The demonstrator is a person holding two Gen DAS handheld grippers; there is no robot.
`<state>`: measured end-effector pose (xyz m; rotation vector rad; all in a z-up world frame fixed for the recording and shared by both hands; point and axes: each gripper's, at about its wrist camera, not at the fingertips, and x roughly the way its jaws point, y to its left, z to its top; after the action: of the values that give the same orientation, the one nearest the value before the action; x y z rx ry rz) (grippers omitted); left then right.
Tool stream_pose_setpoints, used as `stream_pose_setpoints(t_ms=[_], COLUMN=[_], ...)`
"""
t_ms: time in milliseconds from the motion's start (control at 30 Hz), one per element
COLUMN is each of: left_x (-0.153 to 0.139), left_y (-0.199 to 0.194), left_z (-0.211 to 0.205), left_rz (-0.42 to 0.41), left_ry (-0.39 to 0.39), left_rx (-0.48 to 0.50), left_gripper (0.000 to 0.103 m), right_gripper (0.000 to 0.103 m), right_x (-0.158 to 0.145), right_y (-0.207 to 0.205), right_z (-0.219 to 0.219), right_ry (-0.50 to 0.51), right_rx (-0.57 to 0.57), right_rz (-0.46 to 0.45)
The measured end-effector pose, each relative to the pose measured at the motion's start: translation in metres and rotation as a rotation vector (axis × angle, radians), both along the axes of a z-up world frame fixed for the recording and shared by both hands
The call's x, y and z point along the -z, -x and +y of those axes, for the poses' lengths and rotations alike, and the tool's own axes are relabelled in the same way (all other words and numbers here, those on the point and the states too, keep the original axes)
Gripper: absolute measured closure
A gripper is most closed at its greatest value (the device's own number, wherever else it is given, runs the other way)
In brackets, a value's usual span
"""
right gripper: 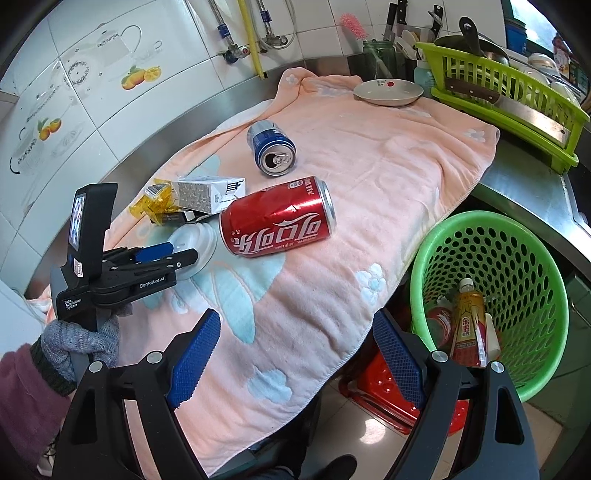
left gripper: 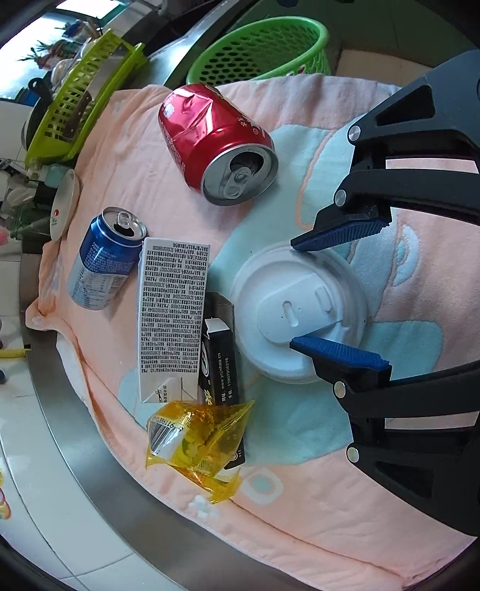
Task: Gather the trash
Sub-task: 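Lower the left gripper onto the white cup lid and close on it, then grasp the red Coca-Cola can with the right gripper while the left gripper holds the lid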
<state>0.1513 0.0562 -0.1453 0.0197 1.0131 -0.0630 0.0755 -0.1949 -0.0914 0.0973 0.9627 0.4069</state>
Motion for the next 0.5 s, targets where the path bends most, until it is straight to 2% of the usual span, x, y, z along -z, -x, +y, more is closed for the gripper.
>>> stream_pose_setpoints(t_ms=[133, 267, 333, 400, 500], left_x=[0.000, -0.001, -0.003, -0.006, -0.011], left_y=[0.000, 0.001, 0.002, 0.003, 0.003], left_z=[0.012, 0.019, 0.023, 0.025, 0.028], left_rz=[0.004, 0.005, -0.004, -0.015, -0.033], left_ry=[0.082, 0.121, 0.126, 0.127, 0.133], left_rx=[0.001, 0.004, 0.004, 0.002, 0.008], left_gripper=[0.058, 0.058, 0.053, 0.036, 0.030], right_gripper=[0.021, 0.021, 0.021, 0.021, 0.021], right_x=[0.000, 0.002, 0.002, 0.002, 0.002], right_y=[0.000, 0.000, 0.000, 0.000, -0.001], right_z=[0.004, 0.006, 0.005, 0.005, 0.004], right_ry=[-0.005, -0.013, -0.014, -0.020, -0.032], right_rx=[-0.007, -0.012, -0.013, -0.013, -0.011], right_rz=[0.001, 0.006, 0.003, 0.002, 0.000])
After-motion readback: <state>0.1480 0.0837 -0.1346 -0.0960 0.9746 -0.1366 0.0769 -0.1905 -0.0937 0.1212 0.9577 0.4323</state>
